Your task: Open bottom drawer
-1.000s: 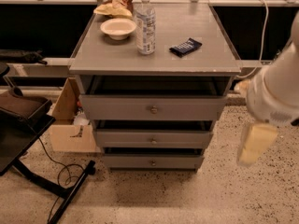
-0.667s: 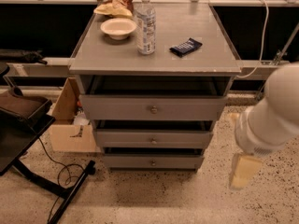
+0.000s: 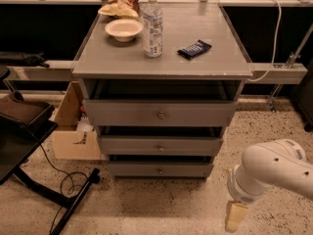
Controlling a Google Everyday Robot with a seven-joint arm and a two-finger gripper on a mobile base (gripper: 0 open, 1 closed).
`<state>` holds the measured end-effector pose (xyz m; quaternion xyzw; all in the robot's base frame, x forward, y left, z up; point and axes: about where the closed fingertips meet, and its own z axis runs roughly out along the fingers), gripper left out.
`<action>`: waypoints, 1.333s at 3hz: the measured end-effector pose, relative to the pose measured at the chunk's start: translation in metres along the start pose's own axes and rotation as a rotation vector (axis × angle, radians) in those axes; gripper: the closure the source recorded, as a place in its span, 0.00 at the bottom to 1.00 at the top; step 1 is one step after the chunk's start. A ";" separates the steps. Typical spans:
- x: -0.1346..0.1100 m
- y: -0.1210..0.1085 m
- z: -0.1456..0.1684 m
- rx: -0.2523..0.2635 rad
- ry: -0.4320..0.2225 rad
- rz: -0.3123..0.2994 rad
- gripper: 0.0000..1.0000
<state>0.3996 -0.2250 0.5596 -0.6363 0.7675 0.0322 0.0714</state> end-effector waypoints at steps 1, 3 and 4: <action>0.000 0.000 0.000 0.000 0.000 0.000 0.00; -0.018 -0.017 0.077 0.047 -0.014 -0.086 0.00; -0.025 -0.037 0.126 0.091 -0.026 -0.123 0.00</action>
Offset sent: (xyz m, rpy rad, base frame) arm 0.0253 0.0351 -0.0806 0.0004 -0.0898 0.1070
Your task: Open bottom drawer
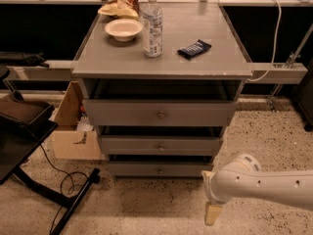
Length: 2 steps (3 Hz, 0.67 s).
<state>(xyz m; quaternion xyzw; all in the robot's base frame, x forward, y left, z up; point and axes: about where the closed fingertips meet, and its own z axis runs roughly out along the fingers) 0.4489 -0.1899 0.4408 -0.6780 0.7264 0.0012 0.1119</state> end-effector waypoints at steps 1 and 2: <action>-0.004 -0.033 0.083 0.018 -0.051 -0.040 0.00; -0.006 -0.032 0.090 0.013 -0.058 -0.043 0.00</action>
Offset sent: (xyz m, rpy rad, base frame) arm 0.0674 0.0175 -0.1058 0.0693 -0.0376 0.0560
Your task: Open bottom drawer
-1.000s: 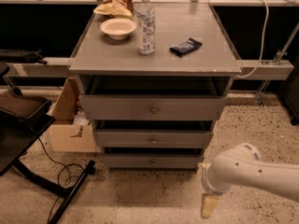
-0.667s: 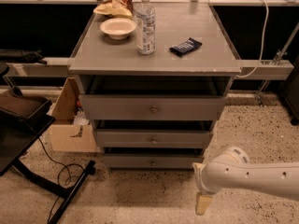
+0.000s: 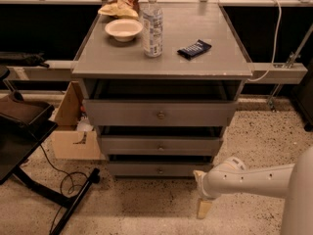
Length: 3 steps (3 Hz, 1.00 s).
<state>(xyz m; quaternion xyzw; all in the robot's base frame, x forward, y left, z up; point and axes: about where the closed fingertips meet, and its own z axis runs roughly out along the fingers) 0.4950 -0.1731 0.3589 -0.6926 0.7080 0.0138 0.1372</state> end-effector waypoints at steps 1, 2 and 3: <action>-0.003 0.003 0.008 -0.007 -0.011 -0.014 0.00; -0.002 -0.002 0.038 0.001 -0.011 -0.051 0.00; 0.004 -0.012 0.073 0.026 -0.018 -0.068 0.00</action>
Offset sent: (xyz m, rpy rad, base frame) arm 0.0203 0.0173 -0.0794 -0.0189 -0.0451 0.1117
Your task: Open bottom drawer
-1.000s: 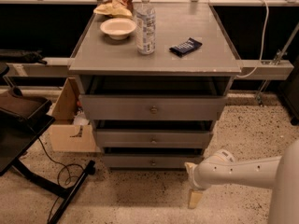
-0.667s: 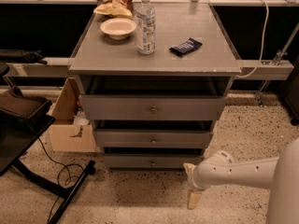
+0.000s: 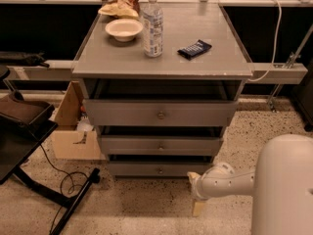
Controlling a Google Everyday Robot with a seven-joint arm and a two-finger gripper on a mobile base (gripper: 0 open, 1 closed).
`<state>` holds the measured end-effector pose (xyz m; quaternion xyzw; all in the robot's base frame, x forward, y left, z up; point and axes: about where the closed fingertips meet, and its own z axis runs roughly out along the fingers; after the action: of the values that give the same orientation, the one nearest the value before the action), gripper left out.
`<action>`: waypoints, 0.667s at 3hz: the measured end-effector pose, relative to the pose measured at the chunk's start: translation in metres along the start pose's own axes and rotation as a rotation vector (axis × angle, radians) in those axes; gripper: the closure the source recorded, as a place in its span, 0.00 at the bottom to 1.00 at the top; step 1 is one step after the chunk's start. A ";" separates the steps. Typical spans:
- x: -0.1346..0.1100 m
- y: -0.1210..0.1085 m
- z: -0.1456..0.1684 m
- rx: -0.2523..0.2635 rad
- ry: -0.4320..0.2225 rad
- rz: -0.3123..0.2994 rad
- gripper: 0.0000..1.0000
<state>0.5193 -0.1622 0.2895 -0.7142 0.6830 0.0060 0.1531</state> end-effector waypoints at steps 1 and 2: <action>0.002 -0.013 0.032 0.039 -0.027 -0.008 0.00; -0.005 -0.032 0.068 0.071 -0.062 -0.015 0.00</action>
Offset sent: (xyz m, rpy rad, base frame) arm 0.0742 0.0258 -0.0737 0.1009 -0.1161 0.0180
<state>0.5639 -0.1412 0.2328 -0.7127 0.6725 0.0026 0.1996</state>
